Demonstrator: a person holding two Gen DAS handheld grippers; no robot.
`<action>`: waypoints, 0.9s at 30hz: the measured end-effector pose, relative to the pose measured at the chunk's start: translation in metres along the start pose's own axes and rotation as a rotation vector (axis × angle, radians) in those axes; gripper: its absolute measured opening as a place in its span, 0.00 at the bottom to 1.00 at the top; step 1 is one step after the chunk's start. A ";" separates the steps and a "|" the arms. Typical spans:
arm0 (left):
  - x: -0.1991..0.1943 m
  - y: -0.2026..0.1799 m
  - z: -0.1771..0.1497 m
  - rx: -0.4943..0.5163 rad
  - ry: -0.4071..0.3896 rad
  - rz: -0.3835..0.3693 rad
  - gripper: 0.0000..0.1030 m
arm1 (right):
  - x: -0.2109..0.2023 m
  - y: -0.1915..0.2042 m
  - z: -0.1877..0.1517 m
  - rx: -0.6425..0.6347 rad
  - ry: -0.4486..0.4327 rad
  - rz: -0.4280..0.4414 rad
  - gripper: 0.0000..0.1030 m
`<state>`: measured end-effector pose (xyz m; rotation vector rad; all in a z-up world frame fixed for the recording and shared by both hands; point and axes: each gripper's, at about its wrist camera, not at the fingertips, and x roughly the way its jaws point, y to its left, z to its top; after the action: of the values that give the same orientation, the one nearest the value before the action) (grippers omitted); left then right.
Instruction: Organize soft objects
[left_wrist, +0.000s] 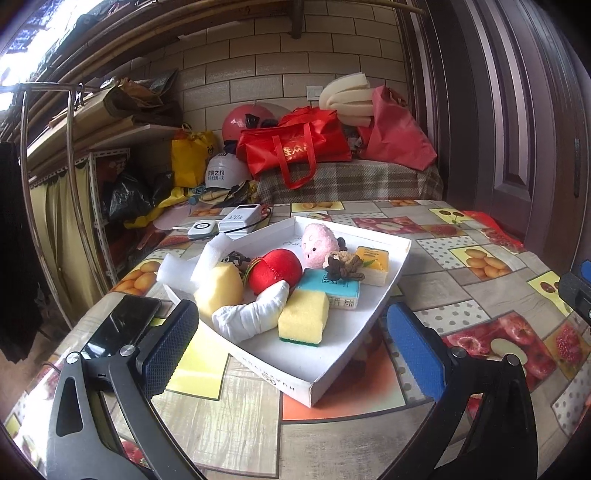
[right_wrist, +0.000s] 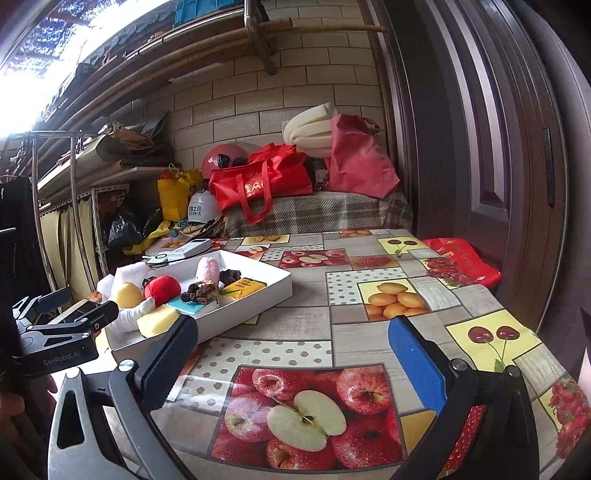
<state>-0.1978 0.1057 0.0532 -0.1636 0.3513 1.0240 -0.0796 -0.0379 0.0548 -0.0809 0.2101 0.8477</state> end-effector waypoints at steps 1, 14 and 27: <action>-0.004 -0.003 -0.001 0.004 -0.002 0.021 1.00 | -0.005 0.000 -0.001 -0.004 -0.016 -0.012 1.00; -0.020 -0.025 -0.007 0.057 0.008 0.036 1.00 | -0.014 -0.019 -0.011 0.084 0.002 -0.165 1.00; -0.014 -0.020 -0.008 0.032 0.044 0.011 1.00 | -0.020 -0.021 -0.015 0.082 -0.016 -0.125 1.00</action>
<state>-0.1888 0.0821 0.0502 -0.1559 0.4082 1.0259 -0.0788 -0.0688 0.0443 -0.0105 0.2227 0.7144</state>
